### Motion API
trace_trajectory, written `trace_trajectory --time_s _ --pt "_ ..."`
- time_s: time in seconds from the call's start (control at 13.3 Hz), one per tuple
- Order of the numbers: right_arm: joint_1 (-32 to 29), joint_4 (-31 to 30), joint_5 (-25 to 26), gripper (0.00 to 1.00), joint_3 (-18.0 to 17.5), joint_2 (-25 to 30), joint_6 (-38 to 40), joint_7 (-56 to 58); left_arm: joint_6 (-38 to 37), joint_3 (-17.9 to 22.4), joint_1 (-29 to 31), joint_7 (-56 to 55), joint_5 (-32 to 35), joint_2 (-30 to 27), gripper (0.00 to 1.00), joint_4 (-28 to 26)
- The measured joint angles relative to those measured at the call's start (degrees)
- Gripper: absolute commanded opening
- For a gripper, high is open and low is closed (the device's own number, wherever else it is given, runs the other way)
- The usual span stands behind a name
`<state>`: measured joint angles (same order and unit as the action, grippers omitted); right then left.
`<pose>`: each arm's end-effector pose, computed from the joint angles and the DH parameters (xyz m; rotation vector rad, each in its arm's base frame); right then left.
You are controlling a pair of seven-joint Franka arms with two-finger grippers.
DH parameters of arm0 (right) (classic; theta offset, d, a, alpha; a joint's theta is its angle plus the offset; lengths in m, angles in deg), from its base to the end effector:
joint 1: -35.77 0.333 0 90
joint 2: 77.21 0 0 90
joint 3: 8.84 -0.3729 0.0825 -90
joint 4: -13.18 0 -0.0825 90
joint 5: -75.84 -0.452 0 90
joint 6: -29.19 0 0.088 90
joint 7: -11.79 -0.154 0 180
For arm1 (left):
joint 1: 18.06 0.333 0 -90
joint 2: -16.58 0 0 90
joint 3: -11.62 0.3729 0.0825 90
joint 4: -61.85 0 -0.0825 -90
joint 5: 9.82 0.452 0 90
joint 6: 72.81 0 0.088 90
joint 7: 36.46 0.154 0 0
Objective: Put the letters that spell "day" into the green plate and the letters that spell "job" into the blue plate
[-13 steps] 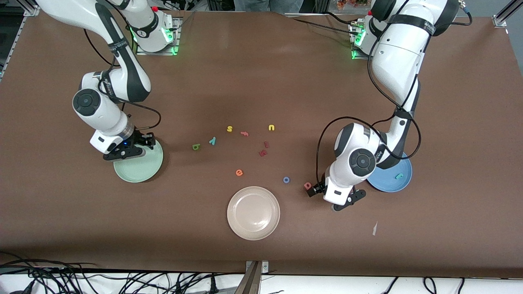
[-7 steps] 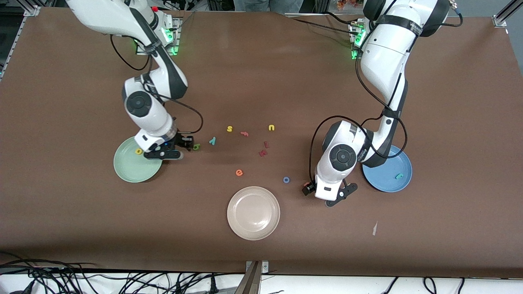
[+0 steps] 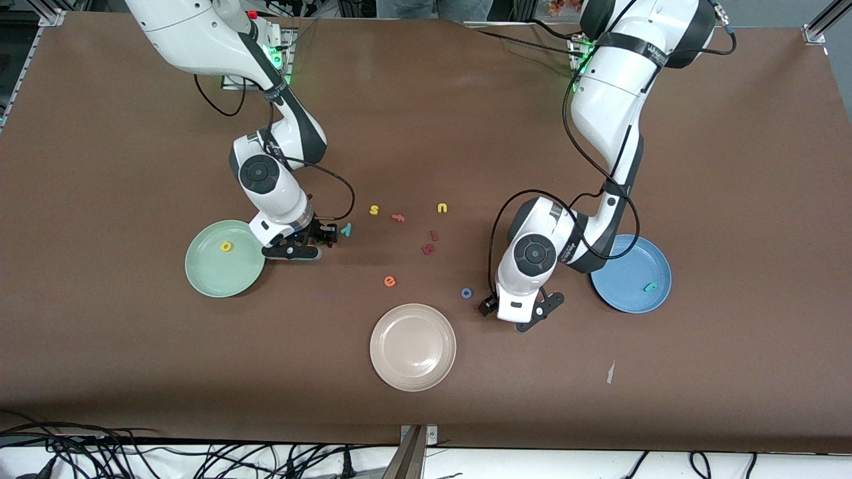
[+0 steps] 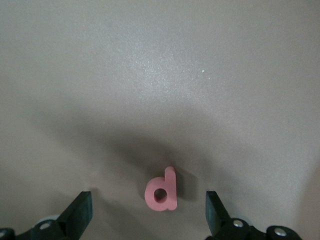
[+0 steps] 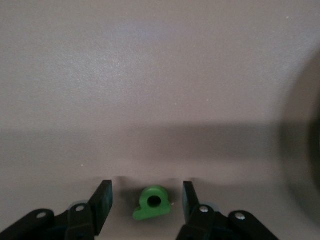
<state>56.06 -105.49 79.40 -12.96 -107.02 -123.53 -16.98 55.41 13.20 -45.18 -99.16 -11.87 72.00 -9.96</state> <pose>0.6031 0.2754 0.1272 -3.1012 0.0508 -0.1022 0.7675 -0.3752 0.1167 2.9574 1.0102 0.0136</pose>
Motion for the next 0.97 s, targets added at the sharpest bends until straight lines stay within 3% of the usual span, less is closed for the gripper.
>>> trace_trajectory --time_s 0.07,0.3,0.37,0.52,0.9,0.97 --pt "0.0 -0.5 0.0 0.58 0.0 -0.2 -0.8 0.0 0.0 0.1 0.0 0.0 0.0 0.2 0.83 0.1" --pt "0.0 -1.0 0.1 0.42 0.2 -0.5 -1.5 0.0 0.0 0.2 0.0 0.0 0.0 0.4 0.65 0.1" --pt "0.0 -1.1 0.1 0.36 0.2 -0.5 -1.5 0.0 0.0 0.2 -0.1 0.0 0.0 0.4 0.47 0.1" --pt "0.1 -1.1 0.1 0.27 0.1 -0.3 -1.5 -0.1 0.0 0.2 -0.5 0.0 0.6 0.5 0.34 0.4" --pt "0.1 -1.5 0.1 0.2 0.1 0.1 -1.7 -0.1 0.0 0.1 -1.0 -0.1 2.4 0.4 0.0 0.9" --pt "0.1 -1.5 0.1 0.21 0.1 0.2 -1.7 -0.1 0.0 0.1 -1.0 -0.1 2.6 0.4 0.0 0.9"
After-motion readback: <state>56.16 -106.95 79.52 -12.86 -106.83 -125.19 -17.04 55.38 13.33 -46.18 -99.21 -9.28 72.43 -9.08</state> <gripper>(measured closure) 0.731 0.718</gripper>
